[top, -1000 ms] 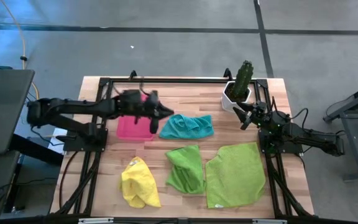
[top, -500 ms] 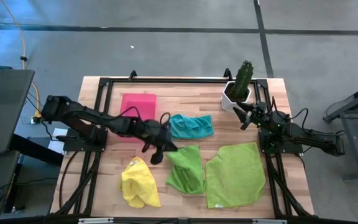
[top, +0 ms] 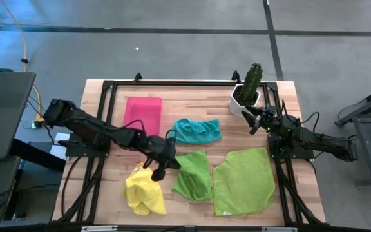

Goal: Roll microfiber towels into tight, uniform cylinder then place into a basket
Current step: Adjust the yellow microfiber cloth

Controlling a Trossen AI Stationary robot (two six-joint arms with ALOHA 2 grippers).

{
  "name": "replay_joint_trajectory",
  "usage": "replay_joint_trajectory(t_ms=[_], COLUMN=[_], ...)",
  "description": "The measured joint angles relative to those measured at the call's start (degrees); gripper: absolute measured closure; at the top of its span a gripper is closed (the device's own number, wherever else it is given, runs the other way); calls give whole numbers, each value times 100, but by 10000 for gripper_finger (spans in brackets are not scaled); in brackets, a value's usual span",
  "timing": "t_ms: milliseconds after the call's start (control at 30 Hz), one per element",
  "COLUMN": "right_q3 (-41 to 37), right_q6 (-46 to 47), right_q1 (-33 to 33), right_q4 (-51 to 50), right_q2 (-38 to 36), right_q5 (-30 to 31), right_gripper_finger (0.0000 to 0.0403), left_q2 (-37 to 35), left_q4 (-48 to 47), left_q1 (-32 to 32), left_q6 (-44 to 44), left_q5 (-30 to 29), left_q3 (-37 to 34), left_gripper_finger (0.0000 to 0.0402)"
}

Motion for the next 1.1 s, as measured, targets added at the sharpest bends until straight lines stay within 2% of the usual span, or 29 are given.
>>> replay_joint_trajectory(t_ms=[233,333,567,767,867,1100], right_q3=[0,0,0,0,0,0], right_q6=[0,2,45,44,45,46], right_q1=[-2,-2,2,2,2,2], right_q4=[30,68,24,24,23,20], right_q2=[1,2,4,4,2,2], right_q5=[1,2,2,2,0,1], right_gripper_finger=[199,199,199,199,199,199], left_q2=[204,206,217,217,217,217], left_q4=[-700,-1214,-2743,-3269,-3342,-3595], left_q1=[-491,-635,-1209,-1928,-2243,-2756], left_q6=[-778,-1634,-3807,-5132,-5453,-5616], left_q5=[-634,-860,-953,-971,-982,-1006], left_q3=[-3,-3,-7,-7,-7,-7], left_gripper_finger=[371,371,371,371,371,371])
